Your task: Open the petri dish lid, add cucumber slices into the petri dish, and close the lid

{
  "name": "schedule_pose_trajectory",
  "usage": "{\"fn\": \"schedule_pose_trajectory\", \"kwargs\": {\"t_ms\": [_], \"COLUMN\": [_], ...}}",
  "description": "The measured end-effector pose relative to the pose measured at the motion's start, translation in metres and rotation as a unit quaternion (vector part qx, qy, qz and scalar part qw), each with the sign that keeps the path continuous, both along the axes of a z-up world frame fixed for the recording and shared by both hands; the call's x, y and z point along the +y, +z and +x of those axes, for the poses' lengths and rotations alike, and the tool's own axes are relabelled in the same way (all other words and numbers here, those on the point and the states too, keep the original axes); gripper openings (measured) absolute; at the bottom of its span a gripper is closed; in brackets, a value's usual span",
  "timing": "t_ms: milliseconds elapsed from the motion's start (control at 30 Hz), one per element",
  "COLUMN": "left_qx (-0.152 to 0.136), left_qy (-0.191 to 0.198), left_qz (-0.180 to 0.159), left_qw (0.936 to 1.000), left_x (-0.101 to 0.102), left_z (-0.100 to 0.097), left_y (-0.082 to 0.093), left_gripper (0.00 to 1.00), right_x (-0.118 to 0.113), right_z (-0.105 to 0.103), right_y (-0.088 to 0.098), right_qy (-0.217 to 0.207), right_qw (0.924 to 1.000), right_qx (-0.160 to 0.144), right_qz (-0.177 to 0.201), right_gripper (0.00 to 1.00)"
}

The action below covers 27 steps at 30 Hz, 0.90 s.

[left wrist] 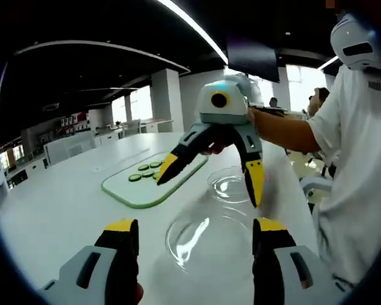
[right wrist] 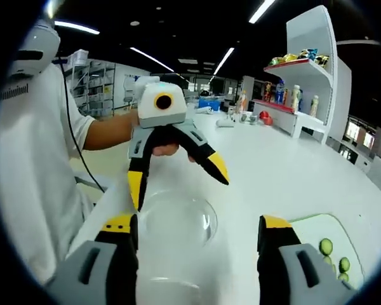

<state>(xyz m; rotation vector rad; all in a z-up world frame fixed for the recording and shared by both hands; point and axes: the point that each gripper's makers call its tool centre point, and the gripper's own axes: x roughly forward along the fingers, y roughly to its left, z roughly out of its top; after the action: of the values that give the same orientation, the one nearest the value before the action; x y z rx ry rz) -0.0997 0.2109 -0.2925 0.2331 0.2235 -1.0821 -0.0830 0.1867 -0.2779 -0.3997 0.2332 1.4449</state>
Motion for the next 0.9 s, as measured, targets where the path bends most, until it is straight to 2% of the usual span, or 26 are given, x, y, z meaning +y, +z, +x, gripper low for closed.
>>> {"fn": "schedule_pose_trajectory", "kwargs": {"t_ms": [133,300,467,633,900], "left_qx": [-0.006,-0.019,-0.025,-0.032,-0.042], "left_qy": [0.021,0.043,0.055,0.068,0.089], "left_qz": [-0.022,-0.018,-0.036,-0.051,-0.059], "left_qw": [0.9995,0.9987,0.9976,0.9959,0.9934], "left_x": [0.001,0.002,0.001,-0.001,0.003], "left_z": [0.005,0.009,0.01,0.011,0.011], "left_y": [0.008,0.011,0.02,0.028,0.024], "left_gripper": [0.73,0.74,0.74,0.74,0.74], "right_x": [-0.012,-0.028,-0.048,-0.07,-0.111], "right_z": [0.003,0.008,0.015,0.019,0.025], "right_y": [0.012,0.018,0.03,0.042,0.059], "right_qy": [-0.032,-0.07,-0.115,-0.157,-0.226], "right_qw": [0.9992,0.9967,0.9911,0.9834,0.9633], "right_qx": [-0.013,-0.028,-0.04,-0.043,-0.042], "right_qz": [0.019,0.029,0.053,0.082,0.138], "right_gripper": [0.75,0.75,0.74,0.73,0.72]}}
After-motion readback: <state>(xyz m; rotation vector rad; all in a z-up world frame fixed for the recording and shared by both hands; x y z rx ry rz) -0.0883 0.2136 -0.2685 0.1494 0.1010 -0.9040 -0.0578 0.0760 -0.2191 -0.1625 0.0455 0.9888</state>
